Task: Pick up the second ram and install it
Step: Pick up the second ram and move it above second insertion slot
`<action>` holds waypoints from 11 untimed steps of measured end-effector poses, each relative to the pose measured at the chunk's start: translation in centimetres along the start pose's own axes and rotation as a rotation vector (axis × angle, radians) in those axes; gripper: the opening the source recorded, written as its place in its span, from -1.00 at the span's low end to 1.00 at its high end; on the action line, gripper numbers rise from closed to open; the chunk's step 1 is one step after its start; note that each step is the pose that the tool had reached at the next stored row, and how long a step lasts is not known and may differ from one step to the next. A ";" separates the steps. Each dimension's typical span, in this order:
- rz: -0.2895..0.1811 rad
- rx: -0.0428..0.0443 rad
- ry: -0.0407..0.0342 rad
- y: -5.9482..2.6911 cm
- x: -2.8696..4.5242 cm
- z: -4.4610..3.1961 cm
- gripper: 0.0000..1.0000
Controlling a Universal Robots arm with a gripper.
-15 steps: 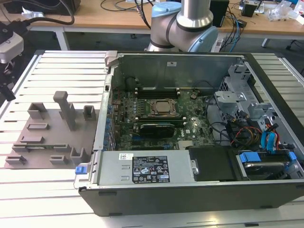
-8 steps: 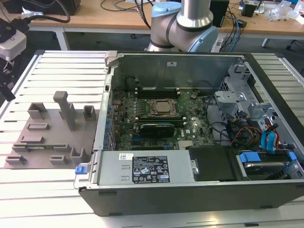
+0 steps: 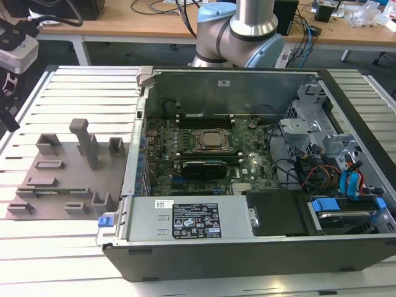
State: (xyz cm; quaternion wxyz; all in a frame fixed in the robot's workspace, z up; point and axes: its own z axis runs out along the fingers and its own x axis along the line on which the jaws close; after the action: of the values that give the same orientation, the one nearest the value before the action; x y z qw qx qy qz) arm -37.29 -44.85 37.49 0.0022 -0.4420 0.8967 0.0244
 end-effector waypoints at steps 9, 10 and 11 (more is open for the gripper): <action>-0.124 -0.0031 0.0051 0.00 0.00 0.00 -0.80; -0.130 -0.0033 0.0054 0.00 0.00 0.00 -0.80; -0.136 -0.0034 0.0056 0.00 0.00 0.00 -0.80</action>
State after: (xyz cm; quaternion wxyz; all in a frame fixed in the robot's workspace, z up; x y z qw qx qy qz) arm -37.29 -44.85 37.48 0.0006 -0.5022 0.8644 0.0245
